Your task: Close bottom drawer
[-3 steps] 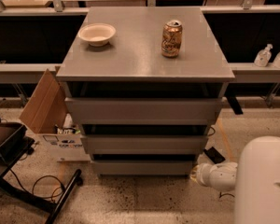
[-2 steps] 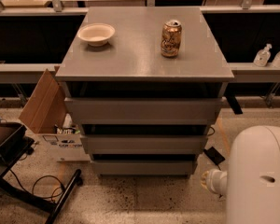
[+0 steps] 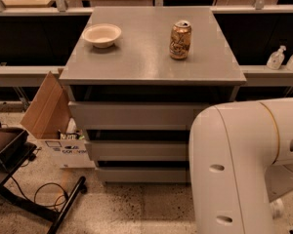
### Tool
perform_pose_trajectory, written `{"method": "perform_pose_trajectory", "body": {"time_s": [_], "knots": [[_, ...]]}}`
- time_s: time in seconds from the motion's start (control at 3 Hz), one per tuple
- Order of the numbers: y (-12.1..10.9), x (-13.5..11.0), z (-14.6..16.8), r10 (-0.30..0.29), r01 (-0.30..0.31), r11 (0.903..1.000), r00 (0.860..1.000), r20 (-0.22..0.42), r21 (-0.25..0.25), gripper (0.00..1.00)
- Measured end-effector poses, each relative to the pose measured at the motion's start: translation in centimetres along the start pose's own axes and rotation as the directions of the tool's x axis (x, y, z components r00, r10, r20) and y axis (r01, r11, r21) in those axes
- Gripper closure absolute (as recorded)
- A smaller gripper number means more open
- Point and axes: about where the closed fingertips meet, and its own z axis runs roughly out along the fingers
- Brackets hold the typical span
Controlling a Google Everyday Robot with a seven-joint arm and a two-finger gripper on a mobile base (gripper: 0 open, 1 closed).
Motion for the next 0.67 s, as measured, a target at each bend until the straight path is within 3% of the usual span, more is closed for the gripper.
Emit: {"method": "perform_pose_trajectory", "body": {"time_s": [0.33,0.67], "knots": [[6.8,3.7,-3.8,0.225,-0.224,0.9743,0.972,-0.072,0.025,1.0],[7.9,5.9,-5.6,0.281,-0.275,0.9588,0.954,-0.1,0.071,1.0]]}}
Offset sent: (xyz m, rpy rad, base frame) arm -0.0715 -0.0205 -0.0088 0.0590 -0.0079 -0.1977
